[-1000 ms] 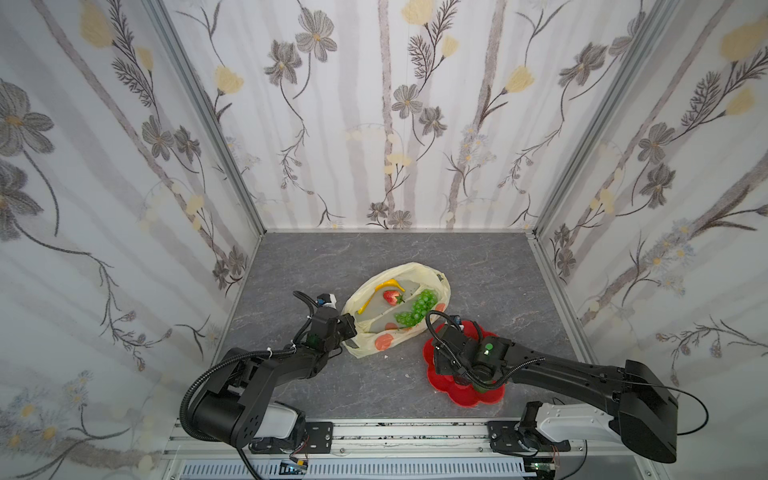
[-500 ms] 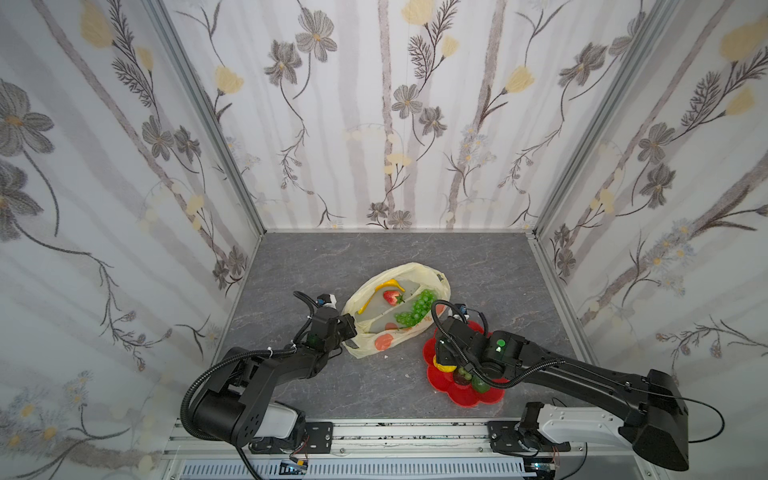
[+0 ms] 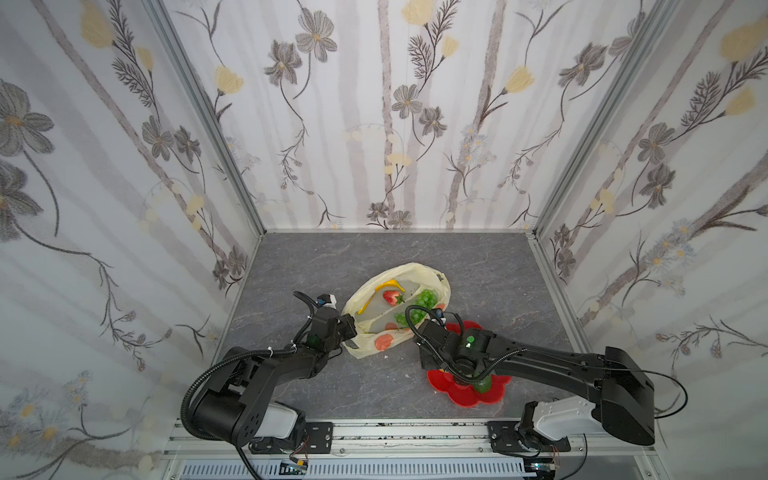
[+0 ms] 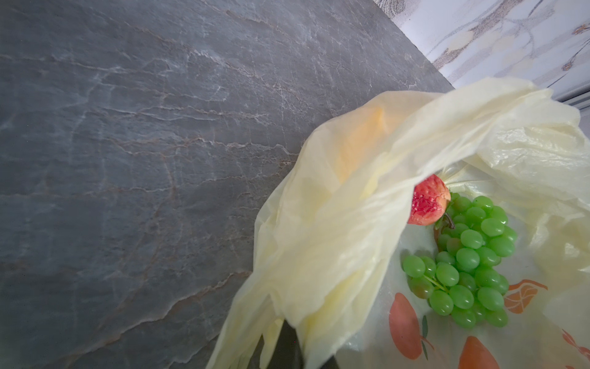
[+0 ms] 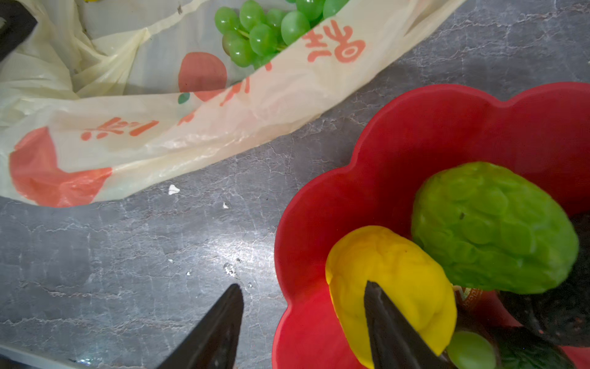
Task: Take the fake fruits out of the plastic bag
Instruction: 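Lower the yellow fruit onto the red plate and open the right gripper, then move the right gripper back into the bag toward the strawberry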
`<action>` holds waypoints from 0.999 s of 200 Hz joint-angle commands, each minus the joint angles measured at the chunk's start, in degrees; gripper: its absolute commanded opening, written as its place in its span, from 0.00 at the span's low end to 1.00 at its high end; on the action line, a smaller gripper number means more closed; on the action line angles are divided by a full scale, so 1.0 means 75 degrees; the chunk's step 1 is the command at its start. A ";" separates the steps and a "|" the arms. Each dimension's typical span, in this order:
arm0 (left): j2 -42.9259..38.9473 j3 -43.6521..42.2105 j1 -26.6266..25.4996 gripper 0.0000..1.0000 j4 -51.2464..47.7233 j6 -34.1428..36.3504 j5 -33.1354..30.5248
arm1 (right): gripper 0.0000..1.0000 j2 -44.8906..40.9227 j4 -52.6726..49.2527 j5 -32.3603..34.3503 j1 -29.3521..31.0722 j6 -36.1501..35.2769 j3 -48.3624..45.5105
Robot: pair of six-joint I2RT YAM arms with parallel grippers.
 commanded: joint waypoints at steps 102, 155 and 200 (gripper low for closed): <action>0.0020 0.0047 0.0011 0.00 0.0165 0.0003 0.0023 | 0.65 0.0191 -0.0161 0.0165 0.0010 -0.0074 0.0385; 0.0124 0.0117 -0.0102 0.00 0.0192 -0.0013 0.0103 | 0.67 -0.0001 -0.0114 0.0427 -0.0045 -0.0665 0.1470; -0.0286 0.0048 -0.0290 0.00 0.0150 0.0295 -0.0232 | 0.66 0.0948 0.0113 0.0123 -0.0778 -0.1766 0.2952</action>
